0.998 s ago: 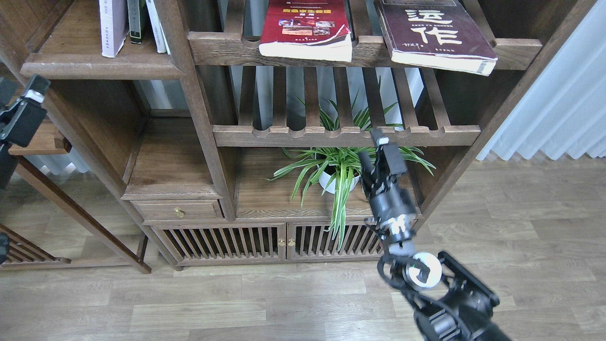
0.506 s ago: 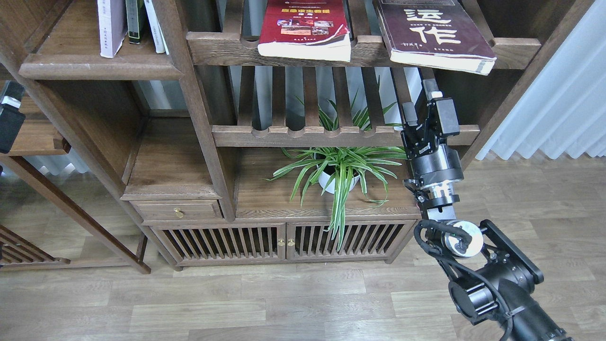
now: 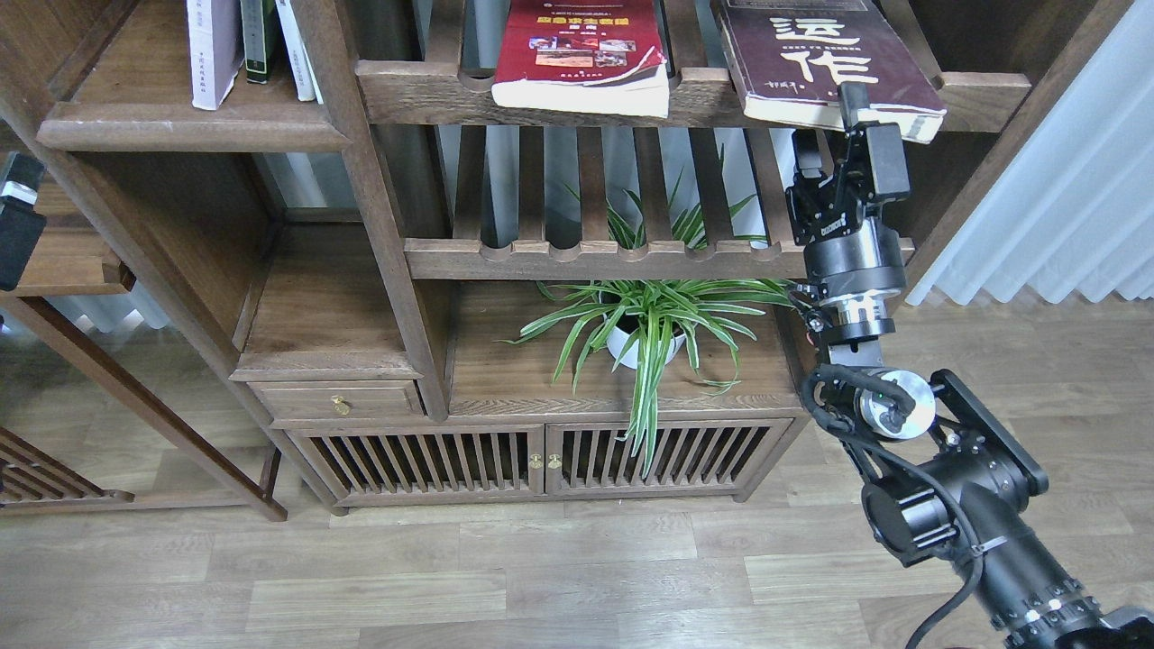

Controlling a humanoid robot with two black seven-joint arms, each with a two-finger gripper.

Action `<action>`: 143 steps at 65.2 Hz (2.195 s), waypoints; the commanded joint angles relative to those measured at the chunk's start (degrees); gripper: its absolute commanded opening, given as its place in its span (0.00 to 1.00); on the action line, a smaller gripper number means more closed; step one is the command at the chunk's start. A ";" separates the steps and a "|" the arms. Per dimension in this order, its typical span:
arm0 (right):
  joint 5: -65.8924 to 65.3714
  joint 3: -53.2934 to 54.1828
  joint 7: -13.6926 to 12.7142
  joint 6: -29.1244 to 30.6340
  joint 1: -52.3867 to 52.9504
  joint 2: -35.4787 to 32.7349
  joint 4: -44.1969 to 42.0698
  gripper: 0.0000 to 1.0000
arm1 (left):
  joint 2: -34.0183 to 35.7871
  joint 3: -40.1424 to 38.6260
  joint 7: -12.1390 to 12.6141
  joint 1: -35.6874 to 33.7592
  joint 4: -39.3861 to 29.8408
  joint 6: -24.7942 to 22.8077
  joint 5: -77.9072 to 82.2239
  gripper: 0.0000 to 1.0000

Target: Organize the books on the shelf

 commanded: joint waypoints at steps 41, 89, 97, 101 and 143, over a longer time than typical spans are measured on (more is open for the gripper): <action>2.32 1.26 0.01 0.00 1.45 -0.05 -0.15 0.60 | 0.00 -0.41 0.00 0.00 0.09 0.00 0.00 1.00; 1.79 0.12 -0.78 0.00 -2.32 -0.05 0.28 0.03 | 0.00 -0.94 0.00 0.09 0.35 0.00 0.00 1.00; 1.09 -0.06 -1.48 0.00 -6.81 -0.41 1.51 0.03 | -0.26 -0.94 0.00 0.17 0.87 0.00 0.00 1.00; 0.56 -0.06 -2.62 0.00 -10.05 -0.67 2.13 0.03 | -1.05 -0.85 0.00 0.17 1.58 0.00 -0.17 1.00; -1.89 -11.12 -6.58 0.00 -29.31 -5.25 3.19 0.03 | -15.37 8.20 0.00 12.56 3.86 0.00 0.00 1.00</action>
